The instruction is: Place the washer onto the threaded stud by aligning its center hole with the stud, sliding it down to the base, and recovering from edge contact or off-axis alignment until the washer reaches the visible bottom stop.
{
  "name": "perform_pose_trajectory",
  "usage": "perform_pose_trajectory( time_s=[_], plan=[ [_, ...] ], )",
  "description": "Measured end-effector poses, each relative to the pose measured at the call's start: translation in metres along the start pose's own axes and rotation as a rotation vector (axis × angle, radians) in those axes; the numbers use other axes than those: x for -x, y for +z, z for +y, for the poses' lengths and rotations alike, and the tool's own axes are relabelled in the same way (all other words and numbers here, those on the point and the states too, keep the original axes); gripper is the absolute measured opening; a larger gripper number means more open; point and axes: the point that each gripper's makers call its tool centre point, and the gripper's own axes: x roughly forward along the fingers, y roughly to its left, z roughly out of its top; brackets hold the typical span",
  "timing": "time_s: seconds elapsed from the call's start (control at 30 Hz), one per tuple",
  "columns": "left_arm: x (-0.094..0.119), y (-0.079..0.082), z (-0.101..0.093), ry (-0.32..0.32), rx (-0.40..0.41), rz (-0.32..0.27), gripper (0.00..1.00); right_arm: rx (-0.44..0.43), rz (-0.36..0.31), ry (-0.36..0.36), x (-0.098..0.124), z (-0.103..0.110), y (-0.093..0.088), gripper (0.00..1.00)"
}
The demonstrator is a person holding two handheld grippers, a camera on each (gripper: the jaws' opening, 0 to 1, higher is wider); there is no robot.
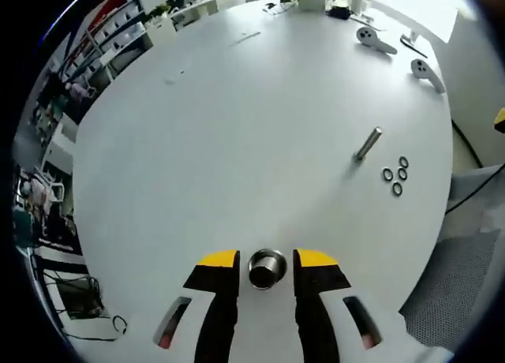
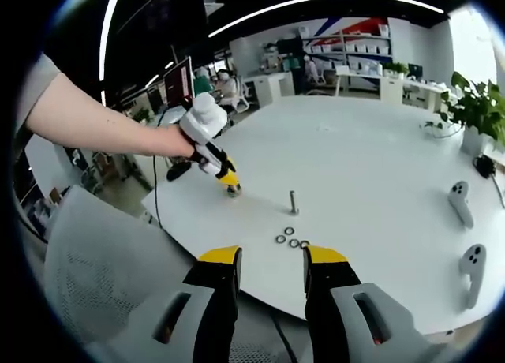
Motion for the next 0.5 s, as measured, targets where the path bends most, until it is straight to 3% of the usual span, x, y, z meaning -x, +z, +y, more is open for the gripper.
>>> perform_pose_trajectory(
  time_s=[0.17,0.27,0.4,0.5],
  plan=[
    [0.018,0.012,-0.008,-0.024,0.092,-0.12,0.25,-0.003,-0.007,0.0,0.001,0.0,0.0,0.33],
    [0.029,0.013,-0.012,0.003,0.087,-0.163,0.25,-0.006,-0.014,0.005,0.001,0.0,0.002,0.33],
    [0.041,0.008,-0.028,-0.013,0.072,-0.185,0.25,-0.012,-0.022,0.006,0.001,0.0,0.003,0.33],
    [0.052,0.003,-0.036,-0.014,0.122,-0.215,0.25,-0.022,-0.022,0.002,0.001,-0.001,0.003,0.33]
  ],
)
